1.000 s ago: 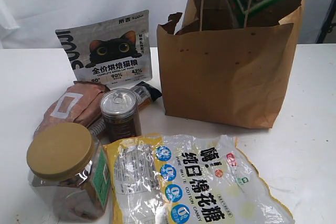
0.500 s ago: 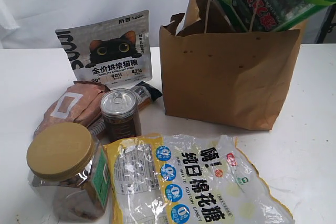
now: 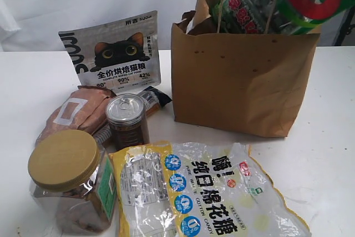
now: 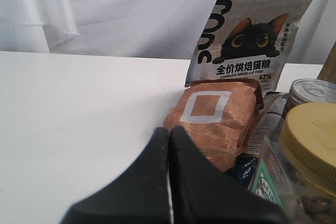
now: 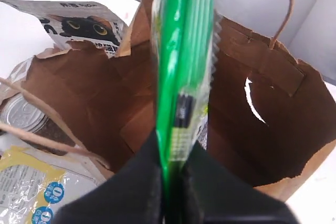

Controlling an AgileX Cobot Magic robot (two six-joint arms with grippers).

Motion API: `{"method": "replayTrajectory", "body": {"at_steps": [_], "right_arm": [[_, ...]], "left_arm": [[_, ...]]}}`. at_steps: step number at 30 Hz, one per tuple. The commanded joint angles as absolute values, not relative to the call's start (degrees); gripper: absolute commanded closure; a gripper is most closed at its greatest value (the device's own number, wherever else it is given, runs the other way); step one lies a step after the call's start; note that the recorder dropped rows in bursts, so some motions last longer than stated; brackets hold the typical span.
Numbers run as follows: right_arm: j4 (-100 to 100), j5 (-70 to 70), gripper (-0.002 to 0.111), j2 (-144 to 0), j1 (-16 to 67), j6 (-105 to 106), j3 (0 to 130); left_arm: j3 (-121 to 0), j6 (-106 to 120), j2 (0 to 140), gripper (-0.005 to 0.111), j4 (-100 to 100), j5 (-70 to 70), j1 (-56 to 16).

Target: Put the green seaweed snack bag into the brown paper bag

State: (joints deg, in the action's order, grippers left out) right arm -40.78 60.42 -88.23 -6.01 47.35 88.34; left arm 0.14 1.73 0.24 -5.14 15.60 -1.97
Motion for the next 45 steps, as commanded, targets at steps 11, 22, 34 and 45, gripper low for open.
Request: {"method": "replayTrajectory", "body": {"at_steps": [11, 22, 34, 45], "right_arm": [[-41.92, 58.83, 0.068, -90.15, -5.81, 44.09, 88.62], [-43.31, 58.97, 0.097, -80.53, -5.81, 41.48, 88.13], [-45.40, 28.45, 0.108, -56.08, -1.70, 40.10, 51.60], [-51.39, 18.37, 0.108, -43.27, -1.70, 26.64, 29.11]], "left_arm": [[0.00, 1.88, 0.00, 0.107, -4.96, 15.26, -2.20], [0.00, 2.03, 0.00, 0.107, -4.96, 15.26, -2.20], [0.00, 1.85, 0.00, 0.107, -4.96, 15.26, -2.20], [0.00, 1.96, 0.00, 0.107, -4.96, 15.26, -2.20]]}}
